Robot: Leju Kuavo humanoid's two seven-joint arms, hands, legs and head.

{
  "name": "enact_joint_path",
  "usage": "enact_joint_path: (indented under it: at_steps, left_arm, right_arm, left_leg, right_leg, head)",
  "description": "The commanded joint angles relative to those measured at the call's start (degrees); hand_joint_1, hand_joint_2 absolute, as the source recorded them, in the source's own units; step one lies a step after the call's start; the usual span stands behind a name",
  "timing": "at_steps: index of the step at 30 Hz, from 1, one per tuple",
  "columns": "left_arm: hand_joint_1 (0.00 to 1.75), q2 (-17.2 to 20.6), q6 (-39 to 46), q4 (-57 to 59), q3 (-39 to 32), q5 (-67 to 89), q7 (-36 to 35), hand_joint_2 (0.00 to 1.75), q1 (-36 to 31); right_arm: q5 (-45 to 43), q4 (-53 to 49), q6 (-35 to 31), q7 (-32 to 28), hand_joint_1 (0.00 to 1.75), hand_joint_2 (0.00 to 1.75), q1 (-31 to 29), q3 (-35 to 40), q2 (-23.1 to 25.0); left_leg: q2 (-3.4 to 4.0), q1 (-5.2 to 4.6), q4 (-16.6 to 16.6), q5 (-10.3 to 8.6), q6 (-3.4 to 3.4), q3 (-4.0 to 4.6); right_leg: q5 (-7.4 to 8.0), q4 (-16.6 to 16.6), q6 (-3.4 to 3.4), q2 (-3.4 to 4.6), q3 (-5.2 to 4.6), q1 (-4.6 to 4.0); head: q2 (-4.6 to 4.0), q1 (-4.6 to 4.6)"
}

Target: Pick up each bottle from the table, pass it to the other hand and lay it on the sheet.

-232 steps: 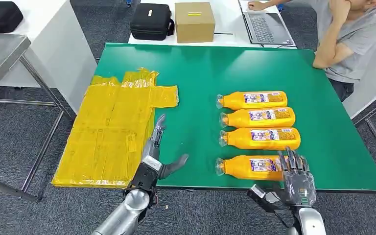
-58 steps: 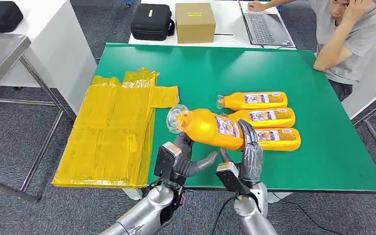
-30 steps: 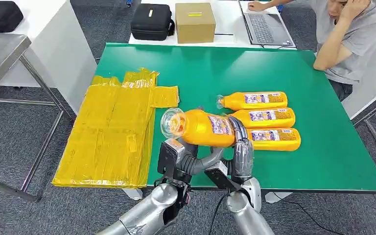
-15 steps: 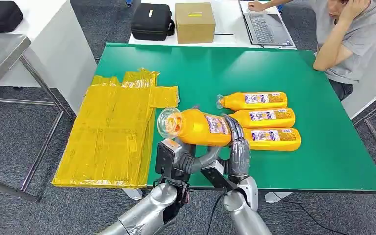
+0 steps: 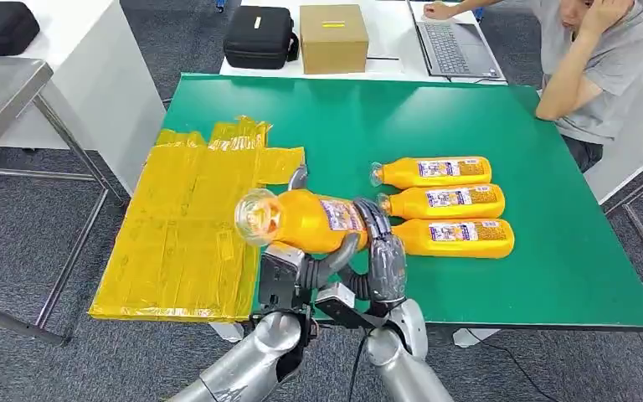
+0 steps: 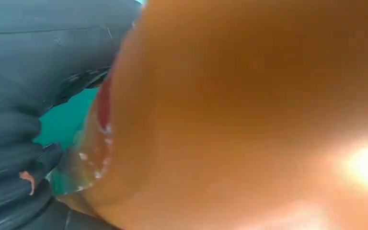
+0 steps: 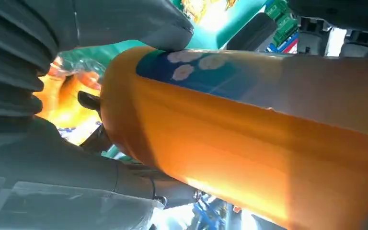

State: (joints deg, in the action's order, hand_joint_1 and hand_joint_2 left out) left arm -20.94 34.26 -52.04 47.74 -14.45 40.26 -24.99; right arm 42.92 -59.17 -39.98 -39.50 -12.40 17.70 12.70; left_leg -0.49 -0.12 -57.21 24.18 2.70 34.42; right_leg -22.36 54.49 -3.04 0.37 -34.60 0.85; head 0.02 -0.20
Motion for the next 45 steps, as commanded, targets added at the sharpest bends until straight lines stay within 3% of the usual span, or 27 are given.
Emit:
enact_joint_path:
  at_steps: [1, 11, 12, 13, 24, 25, 26, 27, 45]
  left_arm:
    - [0.0, 0.9, 4.2, -3.8, 0.0, 6.0, -0.3, 1.75, -0.5]
    - [0.03, 0.9, 2.5, -2.4, 1.6, 3.2, -0.3, 1.75, -1.1]
    - [1.43, 0.9, 2.2, -2.4, 1.8, 3.1, -0.3, 1.75, -1.2]
    - [1.71, 0.9, 1.4, -1.5, 1.8, 2.4, -0.3, 1.75, -1.6]
    - [1.75, 0.9, 0.8, -2.0, -0.1, 6.2, -0.3, 1.75, -1.1]
    - [1.75, 0.9, 0.2, -1.6, -0.3, 5.8, -0.3, 1.75, -1.1]
    - [1.75, 0.9, -0.9, -1.0, -0.6, 4.7, -0.3, 1.75, -1.1]
    - [1.75, 0.9, -1.5, -0.6, -0.7, 4.2, -0.3, 1.75, -1.2]
    - [1.75, 1.3, -2.5, 4.8, -5.6, 5.7, -0.3, 1.75, -4.6]
  right_arm:
    - [-2.2, 4.5, 0.0, -0.5, 1.75, 1.75, -1.9, 1.7, 2.1]
    - [-1.7, 3.6, 0.0, -0.5, 1.75, 1.75, -1.2, 0.9, 2.0]
    - [-1.6, 3.6, 0.0, -0.5, 1.75, 1.75, -1.2, 1.0, 2.0]
    - [-1.8, 3.6, 0.0, -0.5, 1.75, 1.75, -1.0, 1.5, 2.0]
    - [-4.3, 4.0, 0.0, -0.5, 1.75, 1.75, -0.5, 2.1, 2.3]
    - [-5.3, 4.3, 0.0, -0.5, 1.2, 1.75, -0.5, 2.2, 2.4]
    - [-6.1, 4.3, 0.0, -0.5, 0.44, 1.75, -0.5, 1.6, 2.7]
    - [-6.2, 4.1, 0.0, -0.5, 0.05, 1.75, -0.5, 1.3, 2.8]
    - [-13.6, 9.3, 0.0, -0.5, 0.0, 1.75, -3.4, -3.4, 4.3]
  left_leg:
    - [0.16, 0.02, 0.0, 0.13, -0.13, -0.23]
    - [0.04, 0.02, 0.0, 0.07, -0.1, -0.18]
    - [0.05, 0.03, 0.0, 0.13, -0.14, -0.28]
    - [0.03, 0.02, 0.0, 0.08, -0.11, -0.19]
    - [0.06, 0.04, 0.0, 0.12, -0.14, -0.27]
    - [0.06, 0.03, 0.0, 0.09, -0.12, -0.21]
    - [0.09, 0.03, 0.0, 0.13, -0.14, -0.29]
    - [0.08, 0.03, 0.0, 0.09, -0.12, -0.22]
    - [0.1, 0.02, 0.0, 0.03, -0.09, -0.09]
  right_leg:
    - [-0.1, 0.0, 0.12, 0.11, 0.16, -0.03]
    - [-0.08, 0.0, 0.09, -0.01, 0.14, -0.02]
    - [-0.15, 0.0, 0.12, -0.03, 0.24, -0.04]
    - [-0.1, 0.0, 0.09, -0.03, 0.16, -0.03]
    - [-0.13, 0.0, 0.12, -0.01, 0.21, -0.05]
    - [-0.09, 0.0, 0.1, 0.01, 0.16, -0.05]
    - [-0.13, 0.0, 0.12, 0.02, 0.22, -0.04]
    - [-0.08, 0.0, 0.1, 0.02, 0.17, -0.04]
    - [-0.02, 0.0, 0.07, 0.06, 0.05, -0.03]
  head:
    - [0.0, -0.02]
    - [0.0, 0.0]
    - [-0.02, 0.0]
    - [0.0, 0.0]
    - [0.0, 0.0]
    - [0.0, 0.0]
    - [0.0, 0.0]
    - [0.0, 0.0]
    - [0.0, 0.0]
